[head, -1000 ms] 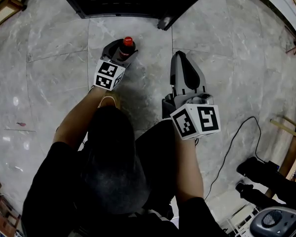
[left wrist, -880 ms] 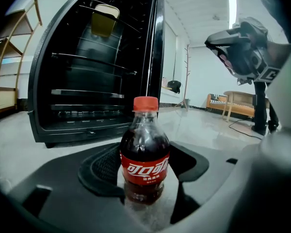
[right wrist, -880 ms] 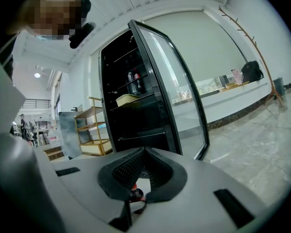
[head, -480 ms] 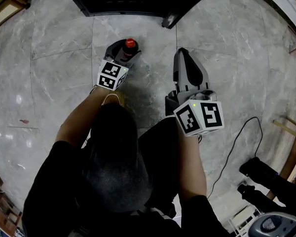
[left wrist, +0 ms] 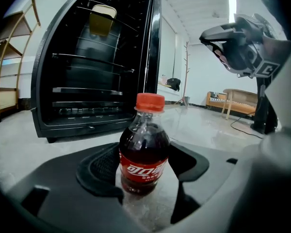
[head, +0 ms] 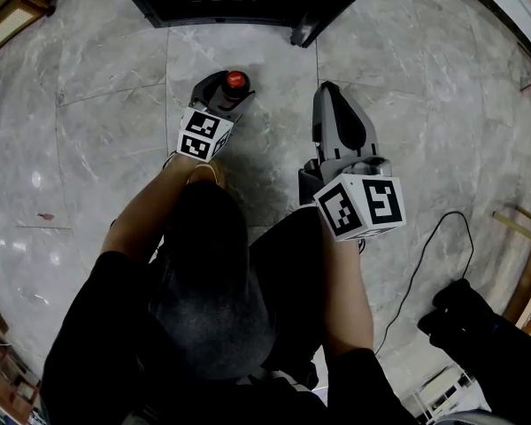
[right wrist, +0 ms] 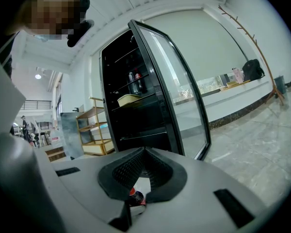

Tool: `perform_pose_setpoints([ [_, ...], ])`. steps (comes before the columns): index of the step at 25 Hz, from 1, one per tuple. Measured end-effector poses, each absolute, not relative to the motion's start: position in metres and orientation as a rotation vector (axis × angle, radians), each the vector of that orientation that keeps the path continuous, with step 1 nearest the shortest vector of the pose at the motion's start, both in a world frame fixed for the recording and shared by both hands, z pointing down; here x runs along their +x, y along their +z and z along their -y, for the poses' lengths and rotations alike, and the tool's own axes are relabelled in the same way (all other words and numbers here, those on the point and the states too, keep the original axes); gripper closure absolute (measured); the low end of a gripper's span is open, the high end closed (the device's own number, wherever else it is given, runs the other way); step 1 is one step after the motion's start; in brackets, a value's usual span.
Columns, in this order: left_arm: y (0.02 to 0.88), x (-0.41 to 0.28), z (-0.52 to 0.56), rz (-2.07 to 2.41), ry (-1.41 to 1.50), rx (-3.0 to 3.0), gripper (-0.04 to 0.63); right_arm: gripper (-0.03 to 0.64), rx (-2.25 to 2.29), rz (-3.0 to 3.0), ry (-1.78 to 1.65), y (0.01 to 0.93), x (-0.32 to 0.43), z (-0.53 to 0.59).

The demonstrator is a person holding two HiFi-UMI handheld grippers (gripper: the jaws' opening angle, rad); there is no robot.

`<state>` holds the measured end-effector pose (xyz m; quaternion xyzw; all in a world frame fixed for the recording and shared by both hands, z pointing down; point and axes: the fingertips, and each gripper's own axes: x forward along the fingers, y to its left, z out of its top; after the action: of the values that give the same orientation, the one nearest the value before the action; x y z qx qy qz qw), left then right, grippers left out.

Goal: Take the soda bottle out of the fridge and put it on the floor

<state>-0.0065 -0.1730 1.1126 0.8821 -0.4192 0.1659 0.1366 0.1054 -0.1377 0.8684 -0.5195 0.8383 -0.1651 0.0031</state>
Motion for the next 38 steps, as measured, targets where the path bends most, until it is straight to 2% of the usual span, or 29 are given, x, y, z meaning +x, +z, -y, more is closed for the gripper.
perform_pose_setpoints([
  [6, 1.112, -0.007, 0.173, 1.212, 0.479, 2.542, 0.287, 0.594, -1.624, -2.632, -0.507, 0.865, 0.105, 0.136],
  [8, 1.111, -0.006, 0.172, 1.219, 0.479, 2.546, 0.219, 0.594, -1.624, -2.633, -0.509, 0.864, 0.105, 0.135],
  [13, 1.108, -0.006, 0.165, 1.227, 0.474, 2.547, 0.195, 0.594, -1.617, -2.64, -0.495, 0.862, 0.105, 0.133],
  [21, 1.079, -0.015, 0.153, 1.242, 0.418, 2.563, 0.193, 0.594, -1.601, -2.644, -0.457, 0.848, 0.101, 0.125],
  [31, 1.007, -0.034, 0.138, 1.227, 0.349, 2.563, 0.193, 0.594, -1.685, -2.614, -0.534, 0.871, 0.11, 0.134],
  [38, 0.954, -0.03, 0.141, 1.155, 0.304, 2.619, 0.193, 0.594, -1.682, -2.617, -0.52, 0.848, 0.112, 0.135],
])
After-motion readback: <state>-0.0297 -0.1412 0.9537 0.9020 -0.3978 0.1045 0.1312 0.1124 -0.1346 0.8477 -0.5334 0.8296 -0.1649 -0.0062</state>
